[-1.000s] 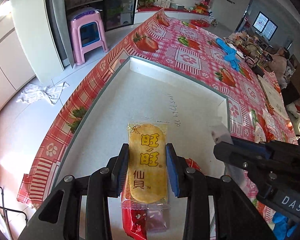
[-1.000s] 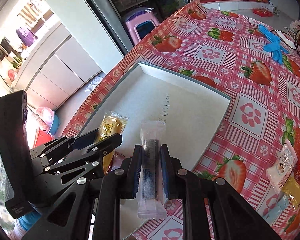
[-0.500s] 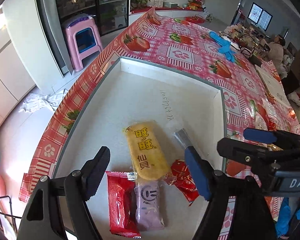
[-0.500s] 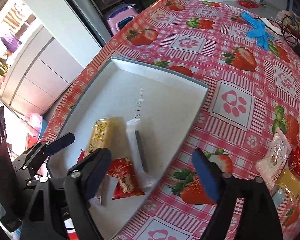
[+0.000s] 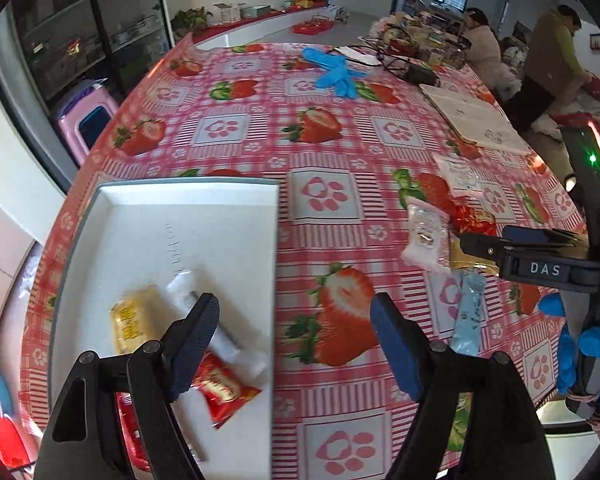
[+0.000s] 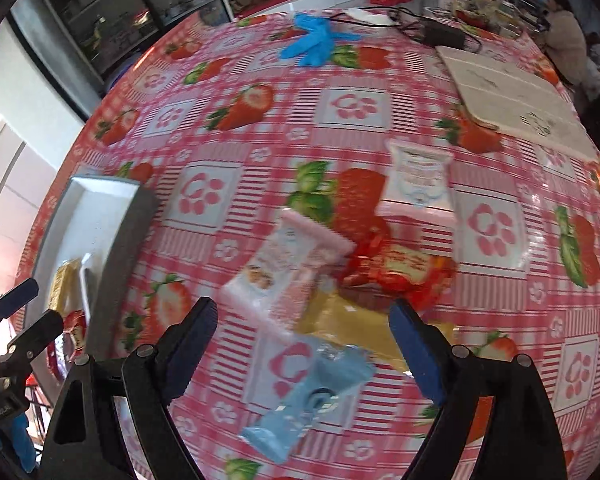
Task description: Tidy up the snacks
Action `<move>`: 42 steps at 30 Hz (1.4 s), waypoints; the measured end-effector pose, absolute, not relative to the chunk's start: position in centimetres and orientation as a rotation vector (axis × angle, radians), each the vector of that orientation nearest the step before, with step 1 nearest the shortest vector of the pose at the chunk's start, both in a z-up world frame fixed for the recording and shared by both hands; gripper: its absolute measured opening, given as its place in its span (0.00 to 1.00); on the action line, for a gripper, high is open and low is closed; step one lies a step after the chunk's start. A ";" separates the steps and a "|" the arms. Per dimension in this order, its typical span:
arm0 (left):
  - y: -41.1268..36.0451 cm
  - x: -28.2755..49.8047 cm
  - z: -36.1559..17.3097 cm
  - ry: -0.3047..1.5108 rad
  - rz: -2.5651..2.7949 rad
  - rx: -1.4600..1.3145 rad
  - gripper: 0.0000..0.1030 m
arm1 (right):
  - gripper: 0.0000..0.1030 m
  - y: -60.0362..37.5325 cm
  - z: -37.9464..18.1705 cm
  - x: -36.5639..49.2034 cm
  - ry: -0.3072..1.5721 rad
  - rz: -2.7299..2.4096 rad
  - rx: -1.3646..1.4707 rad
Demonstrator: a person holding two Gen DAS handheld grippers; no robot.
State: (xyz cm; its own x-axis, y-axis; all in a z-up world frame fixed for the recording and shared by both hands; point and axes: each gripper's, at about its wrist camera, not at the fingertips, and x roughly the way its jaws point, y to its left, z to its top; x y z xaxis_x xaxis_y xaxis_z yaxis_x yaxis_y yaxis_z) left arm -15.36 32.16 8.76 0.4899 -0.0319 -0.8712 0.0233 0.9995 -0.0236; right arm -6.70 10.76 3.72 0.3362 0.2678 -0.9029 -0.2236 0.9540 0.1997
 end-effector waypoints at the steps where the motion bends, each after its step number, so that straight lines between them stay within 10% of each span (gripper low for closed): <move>1: 30.8 -14.7 8.4 1.069 -0.057 0.005 0.79 | 0.86 9.8 3.5 -6.5 1.185 0.308 0.049; 20: 21.3 -6.5 1.3 1.165 -0.188 0.105 0.79 | 0.86 8.1 0.8 -3.3 1.119 0.494 -0.078; 23: 21.4 -6.4 1.3 1.152 -0.187 0.094 0.77 | 0.69 8.6 0.7 -3.0 1.120 0.496 -0.095; 25: 21.4 -6.4 1.5 1.131 -0.174 0.104 0.57 | 0.48 8.9 0.9 -2.9 1.129 0.482 -0.122; 30: 21.8 -7.3 1.7 1.126 -0.136 0.103 0.46 | 0.46 7.4 0.9 -3.6 1.140 0.421 -0.096; 39: 23.6 -15.5 1.6 1.113 -0.046 0.060 0.48 | 0.46 0.3 1.6 -8.5 1.162 0.254 0.032; 42: 23.5 -16.8 1.7 1.084 -0.026 0.085 0.71 | 0.47 -1.1 1.6 -11.2 1.165 0.222 0.050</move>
State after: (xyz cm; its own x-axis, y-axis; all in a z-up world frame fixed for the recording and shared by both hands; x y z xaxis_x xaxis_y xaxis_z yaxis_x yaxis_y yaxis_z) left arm -16.82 23.50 1.67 0.4677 0.0205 -0.8837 0.0624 0.9965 0.0562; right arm -11.23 -1.15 1.56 0.3753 0.1989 -0.9053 -0.1474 0.9771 0.1535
